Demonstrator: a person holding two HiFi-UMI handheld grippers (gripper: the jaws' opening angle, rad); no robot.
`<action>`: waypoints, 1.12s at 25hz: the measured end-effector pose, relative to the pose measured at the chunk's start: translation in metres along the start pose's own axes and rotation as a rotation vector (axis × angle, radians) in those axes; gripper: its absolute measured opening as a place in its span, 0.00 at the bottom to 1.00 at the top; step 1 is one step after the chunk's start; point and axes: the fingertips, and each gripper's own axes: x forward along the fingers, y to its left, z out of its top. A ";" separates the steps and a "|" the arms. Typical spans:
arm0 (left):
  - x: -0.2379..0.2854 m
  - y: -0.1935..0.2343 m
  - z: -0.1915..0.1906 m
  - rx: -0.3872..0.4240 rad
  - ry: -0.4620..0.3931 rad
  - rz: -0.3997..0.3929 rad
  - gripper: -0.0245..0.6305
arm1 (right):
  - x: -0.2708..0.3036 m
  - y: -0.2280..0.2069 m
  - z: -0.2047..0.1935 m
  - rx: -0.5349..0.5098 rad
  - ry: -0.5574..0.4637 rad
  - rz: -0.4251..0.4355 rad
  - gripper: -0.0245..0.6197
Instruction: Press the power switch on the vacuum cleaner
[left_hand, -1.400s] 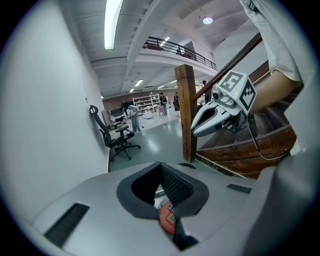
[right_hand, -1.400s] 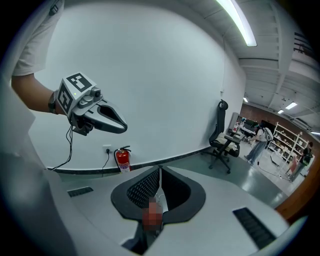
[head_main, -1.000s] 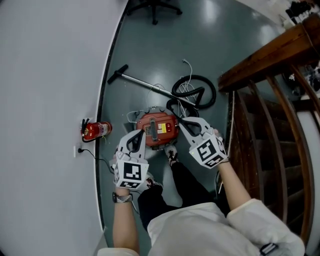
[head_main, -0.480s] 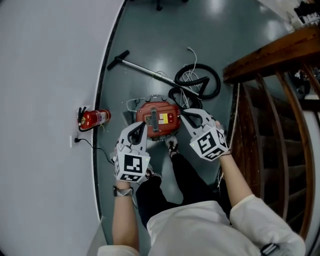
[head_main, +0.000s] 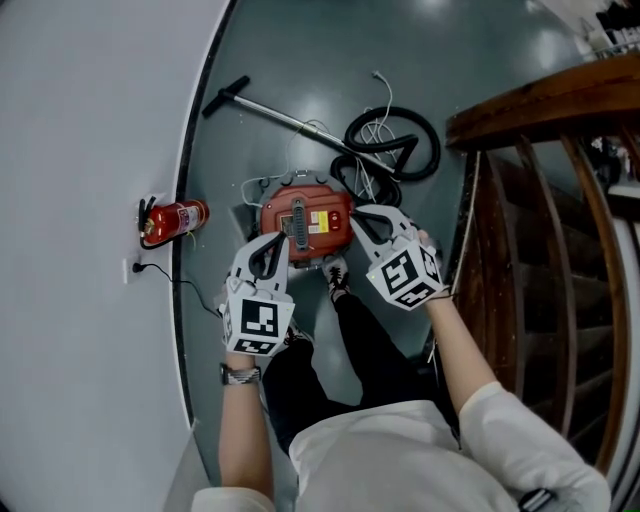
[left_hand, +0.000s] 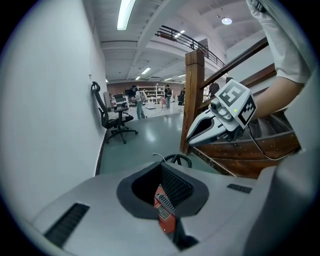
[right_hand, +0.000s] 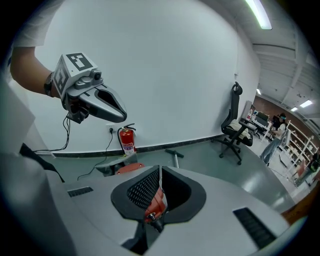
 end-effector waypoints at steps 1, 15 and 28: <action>0.002 0.000 -0.003 -0.003 0.002 -0.001 0.04 | 0.003 0.001 -0.002 -0.006 0.002 0.004 0.09; 0.028 -0.010 -0.036 -0.017 0.054 -0.024 0.04 | 0.037 0.018 -0.030 0.032 0.016 0.060 0.09; 0.056 -0.007 -0.063 -0.099 0.130 -0.024 0.04 | 0.066 0.028 -0.057 0.055 0.054 0.113 0.09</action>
